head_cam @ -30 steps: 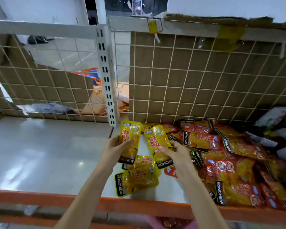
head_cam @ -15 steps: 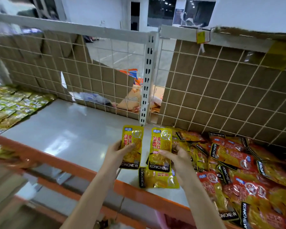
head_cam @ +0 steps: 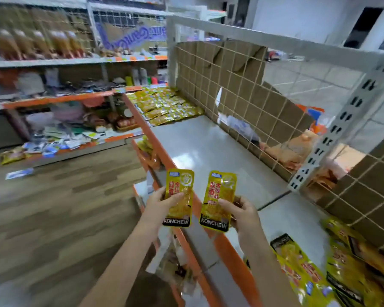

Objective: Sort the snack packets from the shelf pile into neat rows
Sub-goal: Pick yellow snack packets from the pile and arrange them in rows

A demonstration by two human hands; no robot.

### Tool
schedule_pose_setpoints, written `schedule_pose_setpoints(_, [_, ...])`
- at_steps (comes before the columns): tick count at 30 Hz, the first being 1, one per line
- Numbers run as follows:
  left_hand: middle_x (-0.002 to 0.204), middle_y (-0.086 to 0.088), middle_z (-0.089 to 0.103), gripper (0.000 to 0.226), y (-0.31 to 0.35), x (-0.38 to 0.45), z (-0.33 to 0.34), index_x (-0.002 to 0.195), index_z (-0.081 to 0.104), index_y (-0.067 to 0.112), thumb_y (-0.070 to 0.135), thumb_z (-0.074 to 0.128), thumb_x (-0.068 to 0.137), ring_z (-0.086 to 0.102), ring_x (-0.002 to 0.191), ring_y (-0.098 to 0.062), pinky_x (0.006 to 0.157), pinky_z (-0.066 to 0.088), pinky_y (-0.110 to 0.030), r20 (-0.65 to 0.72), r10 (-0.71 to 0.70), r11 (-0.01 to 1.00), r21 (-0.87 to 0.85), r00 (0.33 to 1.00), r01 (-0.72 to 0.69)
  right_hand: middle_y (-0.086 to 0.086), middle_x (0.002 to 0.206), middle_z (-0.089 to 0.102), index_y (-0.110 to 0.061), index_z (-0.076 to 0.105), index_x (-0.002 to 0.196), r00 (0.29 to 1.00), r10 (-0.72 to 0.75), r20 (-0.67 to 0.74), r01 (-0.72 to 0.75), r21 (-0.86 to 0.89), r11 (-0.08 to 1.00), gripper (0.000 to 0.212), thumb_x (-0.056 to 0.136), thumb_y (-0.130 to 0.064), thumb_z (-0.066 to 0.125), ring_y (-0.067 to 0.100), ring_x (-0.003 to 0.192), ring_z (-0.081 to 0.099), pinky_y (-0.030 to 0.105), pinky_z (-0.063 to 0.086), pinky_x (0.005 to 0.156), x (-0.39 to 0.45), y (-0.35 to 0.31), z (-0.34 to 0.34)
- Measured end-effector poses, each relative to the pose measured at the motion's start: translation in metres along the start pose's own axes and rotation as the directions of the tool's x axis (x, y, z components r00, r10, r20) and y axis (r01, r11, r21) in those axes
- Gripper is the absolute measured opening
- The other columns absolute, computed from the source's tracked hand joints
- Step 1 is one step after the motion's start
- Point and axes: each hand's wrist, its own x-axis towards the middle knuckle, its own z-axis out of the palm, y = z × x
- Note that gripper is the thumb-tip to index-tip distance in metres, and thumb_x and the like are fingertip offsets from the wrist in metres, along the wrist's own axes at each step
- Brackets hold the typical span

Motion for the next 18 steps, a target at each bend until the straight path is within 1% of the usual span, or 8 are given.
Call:
schedule_pose_setpoints(2, [0.086,-0.010,0.072,0.009,-0.001,-0.006,-0.027,0.090,0.069,0.013,0.012,0.070,0.080,0.067,0.079,-0.030,0.082,0.052,-0.045,-0.087,-0.025,1.000,-0.015,0.996,0.024,0.017,0.085,0.065,-0.003,0.061,0.089,0.996,0.033,0.085,-0.033,0.003,0.999,0.011,0.080,0.001,0.067,0.027,0.076,0.062,0.032,0.053,0.066,0.006,0.010,0.028])
schedule_pose_setpoints(4, [0.089,-0.011,0.072,0.011,0.000,-0.010,-0.052,0.094,0.068,0.010,0.012,0.066,0.084,0.068,0.080,-0.028,0.081,0.053,-0.042,-0.179,-0.022,1.000,-0.018,0.984,0.019,0.020,0.087,0.065,-0.001,0.059,0.088,0.984,0.066,0.165,-0.071,0.024,0.997,0.012,0.080,0.003,0.066,0.030,0.078,0.064,0.039,0.053,0.073,0.009,0.019,0.055])
schedule_pose_setpoints(7, [0.082,-0.005,0.071,0.006,0.002,-0.013,-0.083,0.092,0.066,0.010,0.011,0.064,0.086,0.067,0.066,-0.014,0.063,0.053,-0.025,-0.292,0.001,1.000,-0.027,0.957,-0.009,0.015,0.086,0.069,0.002,0.060,0.092,0.964,0.079,0.254,-0.084,0.011,0.996,0.015,0.079,0.004,0.066,0.022,0.070,0.068,0.029,0.056,0.063,0.012,0.029,0.091])
schedule_pose_setpoints(8, [0.078,-0.003,0.070,0.004,0.003,-0.012,-0.092,0.089,0.066,0.009,0.009,0.063,0.086,0.066,0.062,-0.010,0.058,0.052,-0.021,-0.316,0.010,0.999,-0.029,0.949,-0.020,0.015,0.086,0.070,0.001,0.060,0.092,0.958,0.086,0.272,-0.091,0.005,0.996,0.015,0.079,0.003,0.067,0.022,0.071,0.069,0.029,0.056,0.063,0.014,0.032,0.102])
schedule_pose_setpoints(11, [0.067,0.002,0.070,0.004,0.011,-0.005,-0.120,0.086,0.065,0.009,0.007,0.062,0.087,0.065,0.055,-0.006,0.050,0.050,-0.017,-0.361,0.029,0.998,-0.048,0.932,-0.050,0.020,0.092,0.071,-0.003,0.062,0.088,0.950,0.104,0.296,-0.103,-0.019,0.994,0.013,0.078,0.001,0.070,0.035,0.087,0.068,0.045,0.055,0.083,0.025,0.036,0.136])
schedule_pose_setpoints(13, [0.068,0.002,0.071,0.003,0.018,0.007,-0.141,0.086,0.065,0.010,0.010,0.063,0.087,0.066,0.058,-0.008,0.051,0.051,-0.019,-0.376,0.026,0.997,-0.057,0.926,-0.051,0.025,0.099,0.068,-0.001,0.060,0.090,0.950,0.116,0.289,-0.110,-0.036,0.993,0.016,0.078,0.001,0.070,0.041,0.094,0.066,0.051,0.052,0.089,0.037,0.037,0.162])
schedule_pose_setpoints(17, [0.080,-0.005,0.072,0.004,0.039,0.041,-0.191,0.088,0.066,0.011,0.014,0.065,0.086,0.068,0.066,-0.014,0.058,0.051,-0.024,-0.384,0.045,0.998,-0.021,0.922,-0.057,0.022,0.096,0.068,0.003,0.058,0.097,0.948,0.078,0.309,-0.068,-0.043,0.997,0.020,0.079,0.000,0.069,0.032,0.082,0.066,0.037,0.056,0.072,0.060,0.036,0.218])
schedule_pose_setpoints(18, [0.081,-0.005,0.072,0.005,0.046,0.050,-0.204,0.089,0.066,0.011,0.015,0.065,0.086,0.068,0.068,-0.015,0.060,0.051,-0.026,-0.381,0.050,0.998,-0.010,0.923,-0.059,0.022,0.096,0.069,0.005,0.058,0.099,0.947,0.071,0.313,-0.062,-0.038,0.997,0.023,0.080,-0.001,0.069,0.032,0.083,0.067,0.037,0.056,0.073,0.065,0.035,0.232])
